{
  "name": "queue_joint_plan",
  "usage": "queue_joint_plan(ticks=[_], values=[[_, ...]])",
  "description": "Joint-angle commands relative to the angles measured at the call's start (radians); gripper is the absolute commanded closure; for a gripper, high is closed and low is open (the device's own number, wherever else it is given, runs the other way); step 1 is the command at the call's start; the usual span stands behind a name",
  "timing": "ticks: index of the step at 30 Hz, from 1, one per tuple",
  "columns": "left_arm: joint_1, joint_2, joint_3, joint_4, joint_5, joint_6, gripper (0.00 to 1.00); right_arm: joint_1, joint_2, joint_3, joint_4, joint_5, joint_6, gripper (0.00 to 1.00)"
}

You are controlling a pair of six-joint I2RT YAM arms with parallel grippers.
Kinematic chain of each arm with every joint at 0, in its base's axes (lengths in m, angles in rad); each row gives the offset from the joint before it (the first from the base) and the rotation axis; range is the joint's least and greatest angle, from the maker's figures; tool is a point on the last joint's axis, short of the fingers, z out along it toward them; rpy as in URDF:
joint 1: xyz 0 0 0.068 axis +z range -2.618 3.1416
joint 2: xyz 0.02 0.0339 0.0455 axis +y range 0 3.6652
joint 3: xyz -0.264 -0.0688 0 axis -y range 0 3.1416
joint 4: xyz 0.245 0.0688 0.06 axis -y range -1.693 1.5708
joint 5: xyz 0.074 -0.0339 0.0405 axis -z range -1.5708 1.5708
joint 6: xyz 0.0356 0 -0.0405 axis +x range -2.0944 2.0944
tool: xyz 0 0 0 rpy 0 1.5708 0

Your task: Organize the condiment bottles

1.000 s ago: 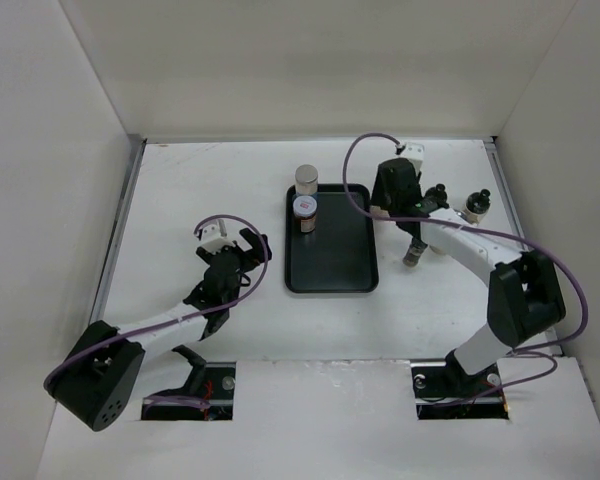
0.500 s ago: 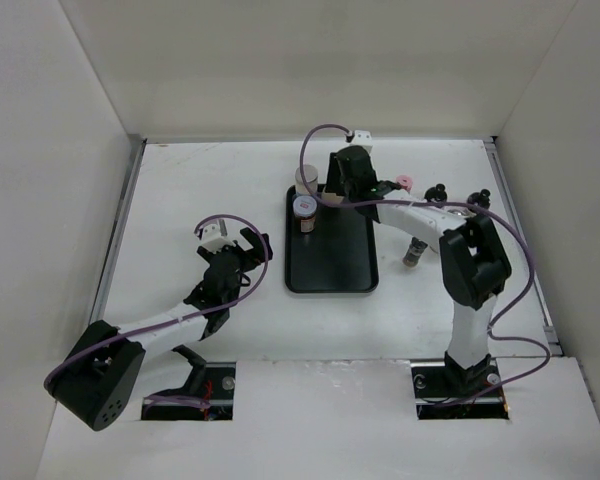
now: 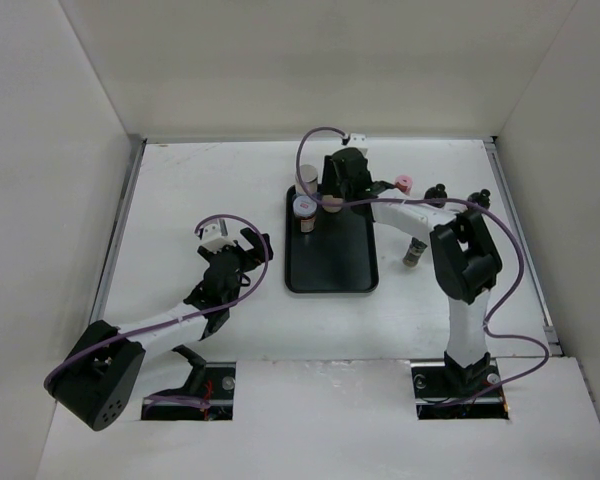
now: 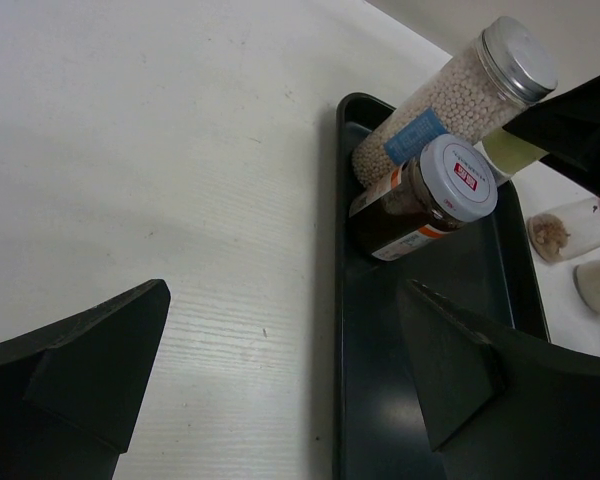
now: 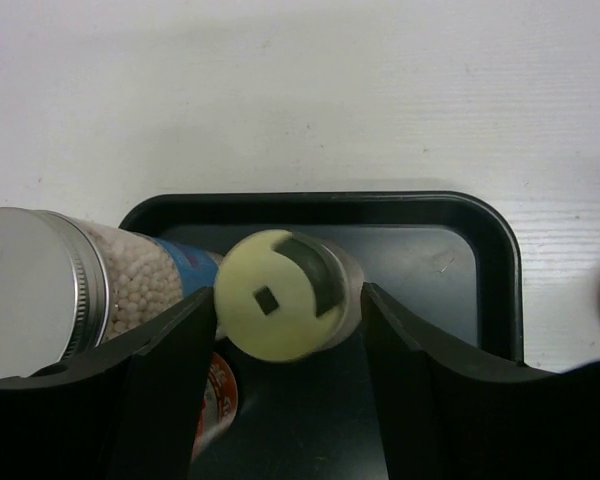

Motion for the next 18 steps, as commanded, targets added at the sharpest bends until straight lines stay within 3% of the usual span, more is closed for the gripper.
queue_joint_plan(ticks=[1,10,18], values=[[-0.005,-0.001,0.002,0.052,0.009,-0.010,0.00,0.003,0.005,0.043,0.041,-0.006,0.015,0.33],[-0.006,-0.008,-0.001,0.052,0.009,-0.010,0.00,0.002,-0.148,-0.064,0.041,0.008,0.033,0.29],[-0.003,-0.008,-0.001,0.052,0.009,-0.010,0.00,-0.115,-0.358,-0.245,0.082,-0.018,0.047,0.21]])
